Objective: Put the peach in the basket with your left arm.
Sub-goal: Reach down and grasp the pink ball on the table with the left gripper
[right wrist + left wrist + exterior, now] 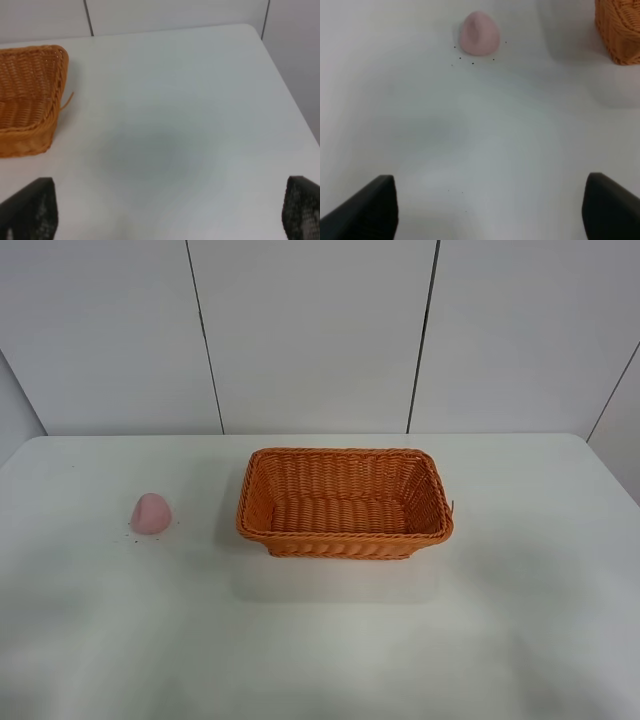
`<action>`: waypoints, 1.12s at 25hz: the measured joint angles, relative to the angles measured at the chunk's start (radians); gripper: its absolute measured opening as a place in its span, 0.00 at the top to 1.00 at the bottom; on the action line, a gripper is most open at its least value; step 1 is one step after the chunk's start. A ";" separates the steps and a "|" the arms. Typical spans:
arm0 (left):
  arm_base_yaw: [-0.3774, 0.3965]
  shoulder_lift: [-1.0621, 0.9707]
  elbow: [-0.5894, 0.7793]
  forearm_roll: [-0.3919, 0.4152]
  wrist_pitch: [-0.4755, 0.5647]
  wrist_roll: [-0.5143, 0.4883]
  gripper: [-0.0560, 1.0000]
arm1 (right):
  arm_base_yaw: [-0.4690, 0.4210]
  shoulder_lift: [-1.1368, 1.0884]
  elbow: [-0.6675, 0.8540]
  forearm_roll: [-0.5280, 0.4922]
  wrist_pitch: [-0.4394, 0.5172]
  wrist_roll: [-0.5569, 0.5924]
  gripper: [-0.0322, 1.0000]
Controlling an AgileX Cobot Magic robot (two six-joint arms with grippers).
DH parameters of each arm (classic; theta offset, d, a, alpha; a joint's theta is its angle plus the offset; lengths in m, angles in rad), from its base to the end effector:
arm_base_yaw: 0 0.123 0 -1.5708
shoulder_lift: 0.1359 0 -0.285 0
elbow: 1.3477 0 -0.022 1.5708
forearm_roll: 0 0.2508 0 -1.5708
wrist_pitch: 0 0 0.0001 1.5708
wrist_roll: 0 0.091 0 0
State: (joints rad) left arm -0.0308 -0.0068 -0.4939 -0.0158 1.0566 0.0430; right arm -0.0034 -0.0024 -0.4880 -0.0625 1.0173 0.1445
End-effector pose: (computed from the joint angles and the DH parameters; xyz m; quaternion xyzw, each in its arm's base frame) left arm -0.0050 -0.0011 0.2759 0.0317 0.8514 -0.0047 0.5236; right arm -0.0022 -0.0048 0.2776 0.0627 0.8415 0.0066 0.5365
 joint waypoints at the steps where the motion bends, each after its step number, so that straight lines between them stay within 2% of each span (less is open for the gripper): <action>1: 0.000 0.000 0.000 0.000 0.000 0.000 0.14 | 0.000 0.000 0.000 0.000 0.000 0.000 0.30; 8: 0.000 0.000 -0.006 0.000 0.000 -0.002 0.14 | 0.000 0.000 0.000 0.000 0.000 0.000 0.30; 13: 0.000 0.160 -0.134 0.000 0.000 -0.029 0.14 | 0.000 0.000 0.000 0.000 0.000 0.000 0.30; 19: 0.000 0.604 -0.359 0.000 -0.005 -0.031 0.14 | 0.000 0.000 0.000 0.000 0.000 0.000 0.30; 25: 0.000 1.092 -0.585 0.000 -0.086 -0.033 0.14 | 0.000 0.000 0.000 0.000 0.000 0.000 0.30; 28: 0.000 1.332 -0.719 0.000 -0.090 -0.030 0.14 | 0.000 0.000 0.000 0.000 0.000 0.000 0.30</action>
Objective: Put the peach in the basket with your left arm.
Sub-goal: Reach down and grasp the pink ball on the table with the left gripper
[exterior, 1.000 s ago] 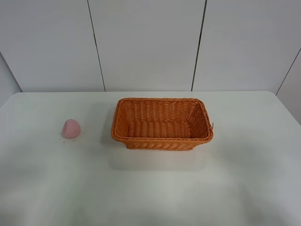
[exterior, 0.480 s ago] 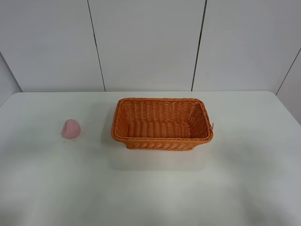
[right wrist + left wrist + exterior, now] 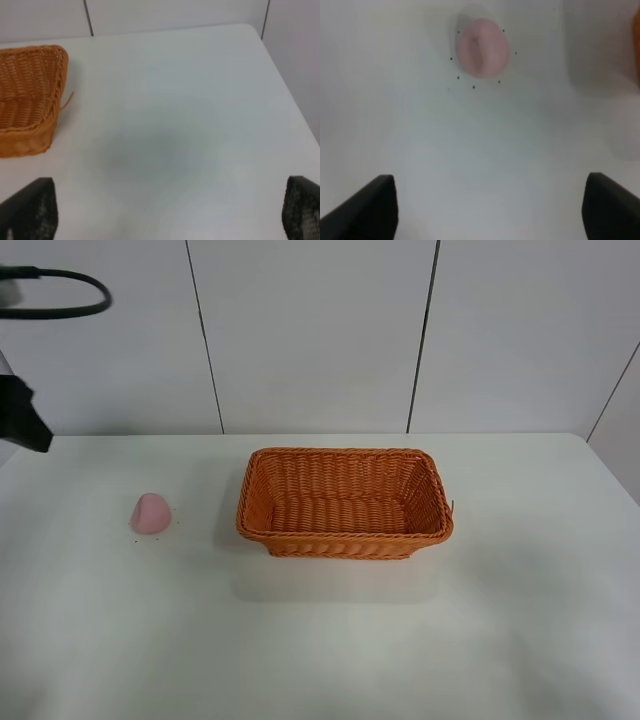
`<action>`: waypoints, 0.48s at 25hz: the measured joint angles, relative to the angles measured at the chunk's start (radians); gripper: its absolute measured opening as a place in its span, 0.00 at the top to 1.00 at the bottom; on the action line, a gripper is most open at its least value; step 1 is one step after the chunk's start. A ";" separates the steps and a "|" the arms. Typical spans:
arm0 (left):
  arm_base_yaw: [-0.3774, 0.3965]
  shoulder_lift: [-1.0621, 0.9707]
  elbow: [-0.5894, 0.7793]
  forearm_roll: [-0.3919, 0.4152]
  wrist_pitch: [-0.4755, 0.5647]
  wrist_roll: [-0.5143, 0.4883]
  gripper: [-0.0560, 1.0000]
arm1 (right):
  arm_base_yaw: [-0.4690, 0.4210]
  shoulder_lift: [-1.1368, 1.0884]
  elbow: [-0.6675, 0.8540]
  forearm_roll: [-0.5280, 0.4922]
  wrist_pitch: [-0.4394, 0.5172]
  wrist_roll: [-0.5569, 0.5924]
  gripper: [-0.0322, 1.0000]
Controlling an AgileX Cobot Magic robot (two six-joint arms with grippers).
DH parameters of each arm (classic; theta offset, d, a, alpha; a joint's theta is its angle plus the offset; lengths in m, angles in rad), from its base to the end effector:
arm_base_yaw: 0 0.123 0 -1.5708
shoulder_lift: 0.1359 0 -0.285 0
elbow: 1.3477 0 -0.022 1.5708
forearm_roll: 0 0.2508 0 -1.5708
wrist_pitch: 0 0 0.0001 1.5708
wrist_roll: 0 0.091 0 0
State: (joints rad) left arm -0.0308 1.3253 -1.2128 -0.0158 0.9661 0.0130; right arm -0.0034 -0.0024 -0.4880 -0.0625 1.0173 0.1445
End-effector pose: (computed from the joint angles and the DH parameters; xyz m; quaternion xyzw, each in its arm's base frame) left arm 0.2697 -0.0095 0.3457 0.0185 0.9581 -0.0101 0.2856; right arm -0.0022 -0.0048 0.2776 0.0627 0.8415 0.0066 0.5365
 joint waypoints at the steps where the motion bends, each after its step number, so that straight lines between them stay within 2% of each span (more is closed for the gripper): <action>1: 0.000 0.079 -0.038 0.000 0.000 0.001 0.14 | 0.000 0.000 0.000 0.000 0.000 0.000 0.30; 6: 0.000 0.414 -0.242 0.000 0.003 0.020 0.14 | 0.000 0.000 0.000 0.000 0.000 0.000 0.30; 12: 0.000 0.674 -0.415 0.000 0.010 0.026 0.14 | 0.000 0.000 0.000 0.000 0.000 0.000 0.30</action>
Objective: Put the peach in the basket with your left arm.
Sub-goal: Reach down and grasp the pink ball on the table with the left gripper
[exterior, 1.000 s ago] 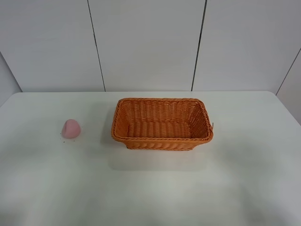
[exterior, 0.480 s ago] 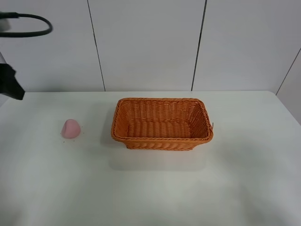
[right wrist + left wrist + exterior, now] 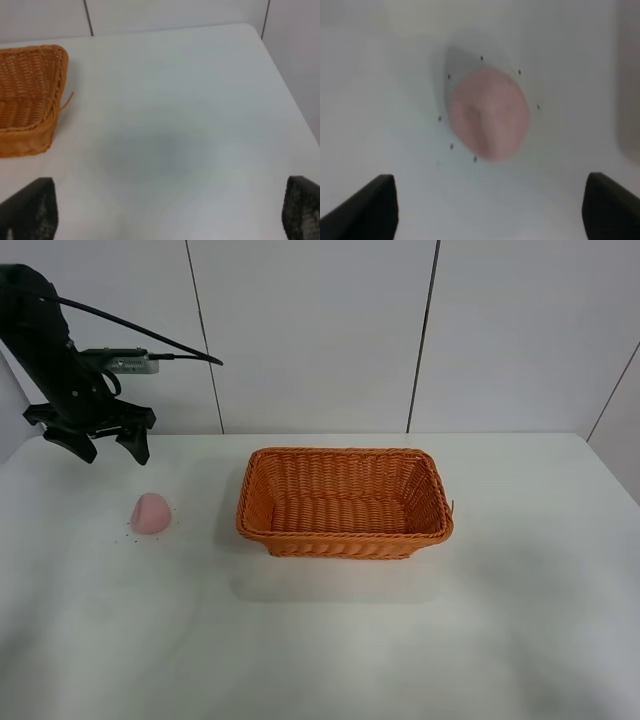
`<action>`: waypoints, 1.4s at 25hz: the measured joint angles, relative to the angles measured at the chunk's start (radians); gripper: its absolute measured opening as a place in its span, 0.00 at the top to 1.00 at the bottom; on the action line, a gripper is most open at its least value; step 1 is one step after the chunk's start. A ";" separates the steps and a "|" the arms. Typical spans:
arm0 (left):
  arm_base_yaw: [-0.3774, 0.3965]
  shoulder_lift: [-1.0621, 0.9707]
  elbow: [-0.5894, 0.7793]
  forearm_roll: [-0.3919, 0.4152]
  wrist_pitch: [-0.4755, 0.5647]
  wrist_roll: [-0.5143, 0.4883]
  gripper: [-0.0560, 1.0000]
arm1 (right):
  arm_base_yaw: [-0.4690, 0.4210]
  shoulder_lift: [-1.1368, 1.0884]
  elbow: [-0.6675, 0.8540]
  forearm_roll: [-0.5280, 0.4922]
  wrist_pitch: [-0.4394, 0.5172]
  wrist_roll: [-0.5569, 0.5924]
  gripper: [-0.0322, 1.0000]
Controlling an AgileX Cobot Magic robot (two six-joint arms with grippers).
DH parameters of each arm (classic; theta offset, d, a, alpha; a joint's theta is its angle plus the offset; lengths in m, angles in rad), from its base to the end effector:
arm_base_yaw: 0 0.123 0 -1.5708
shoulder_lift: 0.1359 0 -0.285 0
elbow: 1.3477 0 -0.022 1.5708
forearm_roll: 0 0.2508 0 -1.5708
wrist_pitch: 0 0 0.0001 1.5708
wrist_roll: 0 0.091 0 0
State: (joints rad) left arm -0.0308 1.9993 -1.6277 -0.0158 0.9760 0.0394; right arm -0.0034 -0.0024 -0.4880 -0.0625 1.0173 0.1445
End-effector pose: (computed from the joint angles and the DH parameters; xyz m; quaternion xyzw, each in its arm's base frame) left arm 0.4268 -0.0143 0.2279 0.0313 0.9875 -0.0065 0.1546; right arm -0.0022 -0.0048 0.2776 0.0627 0.8415 0.0066 0.5365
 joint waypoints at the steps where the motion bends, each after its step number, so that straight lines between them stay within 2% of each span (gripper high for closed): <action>1: 0.000 0.033 -0.019 0.000 -0.001 0.001 0.14 | 0.000 0.000 0.000 0.000 0.000 0.000 0.30; 11: 0.000 0.239 -0.053 0.000 -0.062 0.004 0.14 | 0.000 0.000 0.000 0.000 0.000 0.000 0.30; 22: 0.000 0.295 -0.053 -0.009 -0.090 0.004 0.15 | 0.000 0.000 0.000 0.000 0.000 0.000 0.30; 24: 0.000 0.296 -0.053 -0.009 -0.091 0.004 0.22 | 0.000 0.000 0.000 0.000 0.000 0.000 0.30; 25: 0.000 0.296 -0.053 -0.009 -0.091 0.004 0.28 | 0.000 0.000 0.000 0.000 0.000 0.000 0.30; 30: 0.000 0.294 -0.053 -0.010 -0.081 0.004 0.73 | 0.000 0.000 0.000 0.000 0.000 0.000 0.30; 32: 0.000 0.291 -0.056 -0.011 -0.070 0.004 0.80 | 0.000 0.000 0.000 0.000 0.000 0.000 0.30; 35: 0.000 0.286 -0.072 -0.008 -0.041 0.004 0.80 | 0.000 0.000 0.000 0.000 0.000 0.000 0.30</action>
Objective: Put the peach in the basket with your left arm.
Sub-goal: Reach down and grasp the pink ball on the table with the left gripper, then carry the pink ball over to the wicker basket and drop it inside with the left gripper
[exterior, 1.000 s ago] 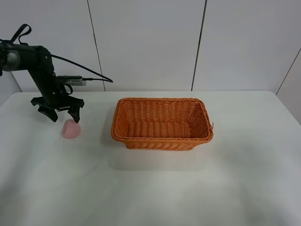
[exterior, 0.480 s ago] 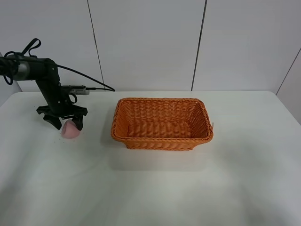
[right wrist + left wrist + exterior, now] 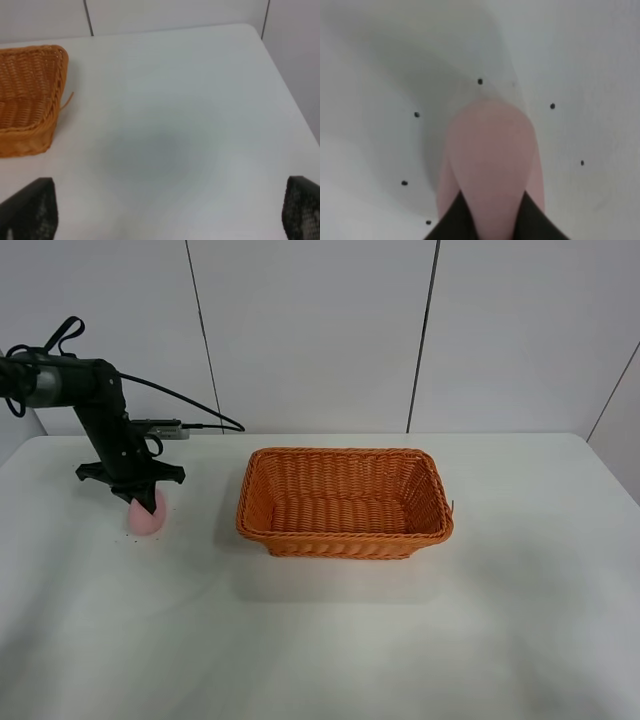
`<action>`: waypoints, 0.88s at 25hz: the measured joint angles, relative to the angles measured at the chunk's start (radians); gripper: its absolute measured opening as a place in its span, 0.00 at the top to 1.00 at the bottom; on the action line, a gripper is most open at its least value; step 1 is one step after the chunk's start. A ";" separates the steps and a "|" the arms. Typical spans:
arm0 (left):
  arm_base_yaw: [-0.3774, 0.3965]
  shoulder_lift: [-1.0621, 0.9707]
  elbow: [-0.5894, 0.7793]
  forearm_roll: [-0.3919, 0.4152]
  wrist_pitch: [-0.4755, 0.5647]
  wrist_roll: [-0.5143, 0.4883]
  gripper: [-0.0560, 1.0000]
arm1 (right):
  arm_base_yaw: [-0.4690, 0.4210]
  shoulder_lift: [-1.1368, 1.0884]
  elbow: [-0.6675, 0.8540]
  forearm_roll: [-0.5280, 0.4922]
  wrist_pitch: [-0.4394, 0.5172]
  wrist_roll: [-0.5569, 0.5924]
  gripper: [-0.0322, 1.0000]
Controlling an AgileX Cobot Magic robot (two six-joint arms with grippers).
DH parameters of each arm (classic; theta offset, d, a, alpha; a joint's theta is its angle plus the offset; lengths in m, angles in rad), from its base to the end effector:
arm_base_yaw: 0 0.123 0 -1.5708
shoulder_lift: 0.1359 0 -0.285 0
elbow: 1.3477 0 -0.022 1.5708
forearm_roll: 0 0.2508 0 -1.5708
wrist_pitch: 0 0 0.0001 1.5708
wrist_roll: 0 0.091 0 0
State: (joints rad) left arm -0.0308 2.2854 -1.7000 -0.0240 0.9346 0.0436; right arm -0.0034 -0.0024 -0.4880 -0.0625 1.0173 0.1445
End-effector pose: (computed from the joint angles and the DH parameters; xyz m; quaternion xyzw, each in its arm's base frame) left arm 0.4572 -0.0158 0.1203 0.0307 0.9971 -0.0097 0.0690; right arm -0.0022 -0.0048 0.2776 0.0627 0.8415 0.0066 0.5365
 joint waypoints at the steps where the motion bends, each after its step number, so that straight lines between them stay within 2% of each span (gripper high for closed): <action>1: 0.000 -0.007 -0.013 0.001 0.015 0.000 0.80 | 0.000 0.000 0.000 0.000 0.000 0.000 0.30; 10: 0.000 -0.100 -0.223 -0.001 0.216 0.000 0.80 | 0.000 0.000 0.000 0.000 0.000 0.000 0.30; 14: -0.012 -0.111 -0.279 -0.019 0.234 -0.001 0.80 | 0.000 0.000 0.000 0.000 0.000 0.000 0.30; 17: -0.064 -0.111 -0.337 -0.019 0.235 -0.001 0.80 | 0.000 0.000 0.000 0.000 0.000 0.000 0.30; 22: -0.218 -0.111 -0.408 -0.021 0.236 -0.012 0.80 | 0.000 0.000 0.000 0.000 0.000 0.000 0.30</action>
State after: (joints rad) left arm -0.2489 2.1743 -2.1078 -0.0450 1.1703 0.0319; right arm -0.0034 -0.0024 -0.4880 -0.0625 1.0173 0.1445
